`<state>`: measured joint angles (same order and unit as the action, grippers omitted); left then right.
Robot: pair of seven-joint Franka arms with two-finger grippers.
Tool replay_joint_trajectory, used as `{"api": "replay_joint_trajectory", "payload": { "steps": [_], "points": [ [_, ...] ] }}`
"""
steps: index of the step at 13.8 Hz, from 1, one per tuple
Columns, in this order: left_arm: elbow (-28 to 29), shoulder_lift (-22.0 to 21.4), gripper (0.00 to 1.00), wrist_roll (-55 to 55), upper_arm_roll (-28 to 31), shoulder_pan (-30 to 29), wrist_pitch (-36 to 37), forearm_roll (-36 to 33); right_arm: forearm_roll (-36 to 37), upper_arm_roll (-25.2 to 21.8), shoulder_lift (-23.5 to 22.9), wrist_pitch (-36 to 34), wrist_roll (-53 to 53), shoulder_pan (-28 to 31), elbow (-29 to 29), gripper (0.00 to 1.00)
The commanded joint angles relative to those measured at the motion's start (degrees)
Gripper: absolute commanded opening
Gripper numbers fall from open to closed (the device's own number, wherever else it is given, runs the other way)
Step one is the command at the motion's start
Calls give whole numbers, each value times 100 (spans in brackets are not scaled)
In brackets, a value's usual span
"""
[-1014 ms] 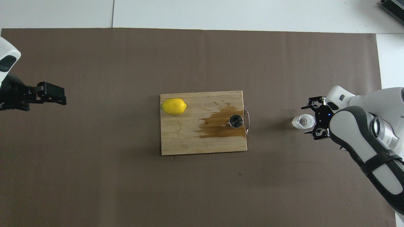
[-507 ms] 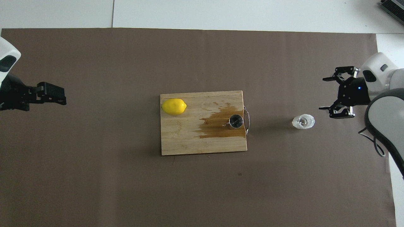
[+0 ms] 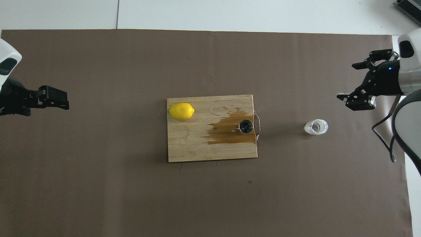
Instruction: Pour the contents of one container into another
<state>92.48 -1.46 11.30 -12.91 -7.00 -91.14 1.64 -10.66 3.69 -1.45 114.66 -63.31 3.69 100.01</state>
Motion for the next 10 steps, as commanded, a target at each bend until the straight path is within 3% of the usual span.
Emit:
{"api": "replay_joint_trajectory", "payload": {
  "steps": [1, 7, 10],
  "points": [
    [165, -179, 100, -23, 8, -47, 35, 82, 520, 17, 57, -391, 1273, -192, -306, 100],
    [165, -179, 100, -23, 8, -47, 35, 82, 582, 9, 171, -620, 4523, -193, -535, 100],
    [165, -179, 100, -23, 8, -47, 35, 82, 1108, 35, 321, -830, 6125, -237, -544, 100]
  ]
}}
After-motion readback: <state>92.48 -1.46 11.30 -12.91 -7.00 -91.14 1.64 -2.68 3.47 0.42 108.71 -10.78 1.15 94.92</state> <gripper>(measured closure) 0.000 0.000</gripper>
